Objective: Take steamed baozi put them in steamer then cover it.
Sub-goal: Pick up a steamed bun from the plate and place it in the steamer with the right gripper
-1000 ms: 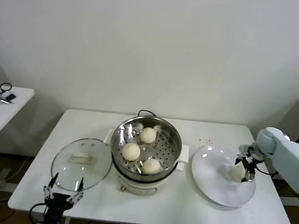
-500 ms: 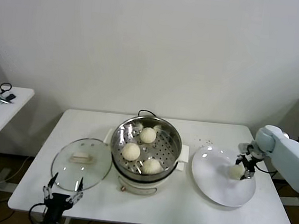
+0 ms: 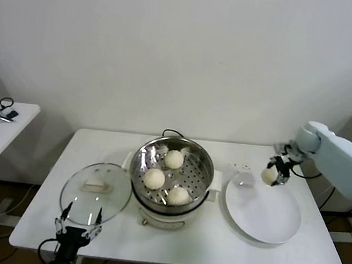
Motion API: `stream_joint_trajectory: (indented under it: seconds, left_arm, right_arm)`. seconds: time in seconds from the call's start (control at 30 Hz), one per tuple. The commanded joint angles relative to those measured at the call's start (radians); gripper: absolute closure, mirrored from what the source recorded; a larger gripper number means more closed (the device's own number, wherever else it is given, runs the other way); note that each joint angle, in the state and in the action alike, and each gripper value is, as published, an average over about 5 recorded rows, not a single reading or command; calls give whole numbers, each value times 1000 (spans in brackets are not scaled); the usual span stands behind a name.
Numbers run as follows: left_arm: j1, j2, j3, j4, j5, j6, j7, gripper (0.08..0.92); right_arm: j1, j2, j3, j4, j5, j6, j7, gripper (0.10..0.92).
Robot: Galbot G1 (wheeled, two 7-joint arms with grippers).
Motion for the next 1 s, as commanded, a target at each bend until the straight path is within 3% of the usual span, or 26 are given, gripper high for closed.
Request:
stream_joint_trajectory:
  seconds: [0.03,0.27,0.7,1.0]
  left_arm:
    - [1,-2,7,3,-21,-9,1,177]
    - [11,14,-2,-25,-66,-10,3,177]
    - [-12,28,5,-23,-90,-11,6,177]
    - [-9,31,-4,-26,-94,-11,4,177]
  right_arm:
    - [320,125,-292,76,306,-116,17,338]
    - [458,259,-424,144,540,-192,48,338]
    - [548,363,-547,306,782,-279,129,338]
    - [514,403,-640,366,812,-298,177,338]
